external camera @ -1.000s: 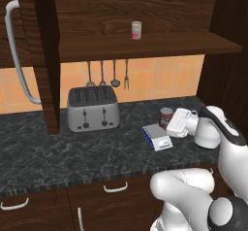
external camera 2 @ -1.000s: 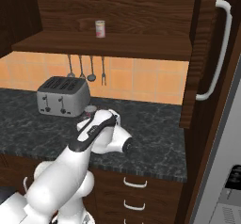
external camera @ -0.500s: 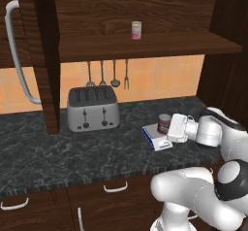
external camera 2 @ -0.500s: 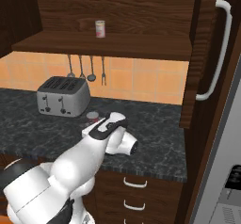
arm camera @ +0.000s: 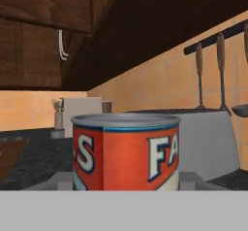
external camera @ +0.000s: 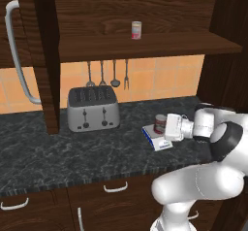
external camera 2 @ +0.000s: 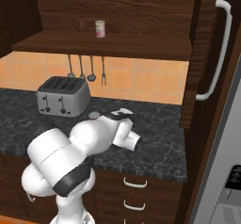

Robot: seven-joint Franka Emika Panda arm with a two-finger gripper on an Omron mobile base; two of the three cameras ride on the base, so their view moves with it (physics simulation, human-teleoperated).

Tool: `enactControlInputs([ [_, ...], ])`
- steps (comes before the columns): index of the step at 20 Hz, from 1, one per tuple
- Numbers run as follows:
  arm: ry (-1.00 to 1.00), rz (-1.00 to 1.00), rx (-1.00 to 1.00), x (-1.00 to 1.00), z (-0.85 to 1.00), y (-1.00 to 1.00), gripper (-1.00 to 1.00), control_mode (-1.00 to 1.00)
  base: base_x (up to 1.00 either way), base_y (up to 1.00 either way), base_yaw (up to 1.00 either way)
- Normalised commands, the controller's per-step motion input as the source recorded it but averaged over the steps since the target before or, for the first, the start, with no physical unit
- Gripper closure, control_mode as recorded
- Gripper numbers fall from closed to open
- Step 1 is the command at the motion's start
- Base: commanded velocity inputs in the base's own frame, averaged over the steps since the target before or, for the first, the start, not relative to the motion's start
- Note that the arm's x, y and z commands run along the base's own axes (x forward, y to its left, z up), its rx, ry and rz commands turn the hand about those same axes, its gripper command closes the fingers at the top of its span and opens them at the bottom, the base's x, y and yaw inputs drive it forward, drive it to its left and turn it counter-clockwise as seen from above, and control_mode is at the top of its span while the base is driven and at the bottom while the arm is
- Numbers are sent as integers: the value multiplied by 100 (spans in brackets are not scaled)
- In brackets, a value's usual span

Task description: Pick the canned food and place it on the digital scale for weighing, and close the cabinet.

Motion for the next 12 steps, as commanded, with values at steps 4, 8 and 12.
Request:
enactControlInputs([
  [4,0,3,0,29,-21,0,100,-100,0,0,0],
  [8,0,2,0,13,-33,-4,100,-100,0,0,0],
  [12,-1,0,0,8,-21,-11,100,-100,0,0,0],
])
